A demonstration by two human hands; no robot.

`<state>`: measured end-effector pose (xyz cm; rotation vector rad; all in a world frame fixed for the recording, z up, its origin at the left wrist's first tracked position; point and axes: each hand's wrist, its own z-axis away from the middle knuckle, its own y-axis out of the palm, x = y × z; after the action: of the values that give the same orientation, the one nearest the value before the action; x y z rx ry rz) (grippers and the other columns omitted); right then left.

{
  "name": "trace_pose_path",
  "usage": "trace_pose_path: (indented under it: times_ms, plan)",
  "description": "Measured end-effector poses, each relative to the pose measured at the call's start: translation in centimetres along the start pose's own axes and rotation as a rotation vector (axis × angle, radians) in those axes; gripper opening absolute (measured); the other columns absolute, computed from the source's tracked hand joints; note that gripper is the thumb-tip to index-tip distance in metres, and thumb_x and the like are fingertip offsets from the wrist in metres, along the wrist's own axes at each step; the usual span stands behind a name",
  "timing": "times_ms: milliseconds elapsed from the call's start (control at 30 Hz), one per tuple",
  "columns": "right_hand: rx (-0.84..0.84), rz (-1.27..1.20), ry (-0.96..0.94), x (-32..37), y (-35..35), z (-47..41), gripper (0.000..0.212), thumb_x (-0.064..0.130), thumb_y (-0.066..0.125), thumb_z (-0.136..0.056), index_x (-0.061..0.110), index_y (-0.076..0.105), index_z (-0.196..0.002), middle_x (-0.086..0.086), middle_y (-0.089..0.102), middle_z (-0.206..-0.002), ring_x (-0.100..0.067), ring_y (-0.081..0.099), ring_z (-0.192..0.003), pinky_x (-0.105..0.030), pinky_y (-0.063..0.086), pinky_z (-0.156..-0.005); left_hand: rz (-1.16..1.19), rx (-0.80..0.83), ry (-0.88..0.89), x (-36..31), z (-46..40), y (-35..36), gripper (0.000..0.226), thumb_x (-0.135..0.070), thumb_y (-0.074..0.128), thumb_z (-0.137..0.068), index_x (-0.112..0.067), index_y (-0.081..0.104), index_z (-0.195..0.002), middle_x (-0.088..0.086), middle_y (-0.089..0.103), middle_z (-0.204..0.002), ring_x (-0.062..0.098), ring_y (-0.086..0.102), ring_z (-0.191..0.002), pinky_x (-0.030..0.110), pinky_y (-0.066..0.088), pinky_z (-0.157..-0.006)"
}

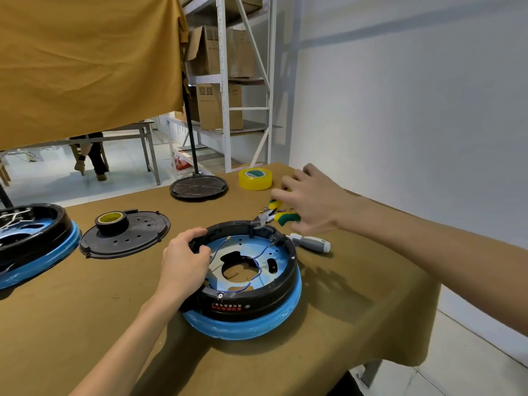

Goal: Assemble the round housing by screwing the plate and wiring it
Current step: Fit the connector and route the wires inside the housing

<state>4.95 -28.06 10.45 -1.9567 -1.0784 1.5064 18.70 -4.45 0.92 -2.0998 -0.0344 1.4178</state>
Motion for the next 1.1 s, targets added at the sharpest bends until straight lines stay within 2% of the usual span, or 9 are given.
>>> trace_pose_path:
  times_ms: [67, 167, 333, 633, 833, 933, 1000, 1100]
  plan:
    - [0.037, 0.1, -0.12, 0.8, -0.8, -0.2, 0.054, 0.048, 0.068, -0.075, 0.024, 0.056, -0.122, -0.006, 0.06, -0.101, -0.026, 0.053, -0.088, -0.043, 0.041, -0.086, 0.002, 0.001, 0.006, -0.1, 0.1, 0.0, 0.042, -0.007, 0.057, -0.096, -0.019, 0.064, -0.136, 0.008, 0.071, -0.12, 0.042, 0.066, -0.109, 0.057, 0.055, -0.096]
    - [0.11, 0.223, -0.238, 1.2, -1.7, -0.5, 0.049, 0.036, 0.069, -0.081, 0.026, 0.054, -0.127, -0.006, 0.06, -0.109, -0.028, 0.054, -0.099, -0.044, 0.038, -0.094, 0.005, 0.002, 0.005, -0.1, 0.2, 0.0, 0.041, -0.007, 0.057, -0.096, -0.018, 0.064, -0.135, 0.011, 0.071, -0.119, 0.043, 0.066, -0.11, 0.058, 0.054, -0.097]
    - [0.103, 0.311, -0.312, 0.8, -3.6, -0.8, 0.042, 0.034, 0.078, -0.078, 0.028, 0.064, -0.118, -0.005, 0.064, -0.11, -0.028, 0.056, -0.105, -0.046, 0.037, -0.104, 0.004, 0.006, 0.009, 0.0, 0.2, 0.0, 0.041, -0.008, 0.056, -0.096, -0.019, 0.064, -0.135, 0.015, 0.072, -0.115, 0.045, 0.065, -0.11, 0.06, 0.054, -0.096]
    - [0.093, 0.373, -0.281, 1.6, -3.9, -0.1, 0.022, 0.029, 0.073, -0.088, 0.03, 0.072, -0.11, -0.001, 0.064, -0.101, -0.025, 0.056, -0.099, -0.042, 0.037, -0.099, -0.004, 0.004, 0.022, -0.1, 0.3, 0.0, 0.04, -0.007, 0.055, -0.097, -0.018, 0.065, -0.134, 0.013, 0.073, -0.114, 0.043, 0.067, -0.106, 0.057, 0.056, -0.093]
    - [0.041, 0.376, -0.227, 1.7, -3.8, 0.3, 0.02, 0.03, 0.072, -0.089, 0.031, 0.074, -0.109, 0.0, 0.064, -0.099, -0.023, 0.055, -0.095, -0.039, 0.037, -0.094, -0.005, -0.003, 0.018, -0.2, 0.3, 0.0, 0.04, -0.007, 0.056, -0.097, -0.017, 0.064, -0.135, 0.012, 0.072, -0.115, 0.042, 0.068, -0.104, 0.055, 0.056, -0.092]
    - [0.054, 0.371, -0.224, 2.0, -3.7, 0.5, 0.019, 0.027, 0.066, -0.096, 0.029, 0.073, -0.113, 0.0, 0.064, -0.103, -0.023, 0.054, -0.098, -0.04, 0.036, -0.095, -0.003, -0.005, 0.016, -0.3, 0.4, 0.0, 0.04, -0.008, 0.056, -0.097, -0.018, 0.064, -0.134, 0.01, 0.071, -0.116, 0.039, 0.069, -0.102, 0.053, 0.056, -0.091]
    - [0.07, 0.369, -0.215, 2.4, -3.6, 0.6, 0.018, 0.023, 0.06, -0.099, 0.028, 0.072, -0.113, 0.0, 0.062, -0.102, -0.024, 0.052, -0.097, -0.039, 0.038, -0.094, -0.003, -0.01, 0.019, -0.2, 0.3, 0.0, 0.04, -0.008, 0.056, -0.097, -0.018, 0.064, -0.134, 0.01, 0.071, -0.115, 0.034, 0.068, -0.092, 0.049, 0.058, -0.087]
    - [0.097, 0.382, -0.199, 2.9, -3.8, 0.6, 0.018, 0.019, 0.057, -0.1, 0.026, 0.073, -0.106, 0.0, 0.06, -0.096, -0.023, 0.047, -0.091, -0.039, 0.037, -0.092, -0.008, -0.017, 0.034, 0.1, 0.1, 0.0, 0.04, -0.008, 0.056, -0.097, -0.018, 0.064, -0.134, 0.013, 0.072, -0.112, 0.021, 0.061, -0.075, 0.037, 0.055, -0.072]
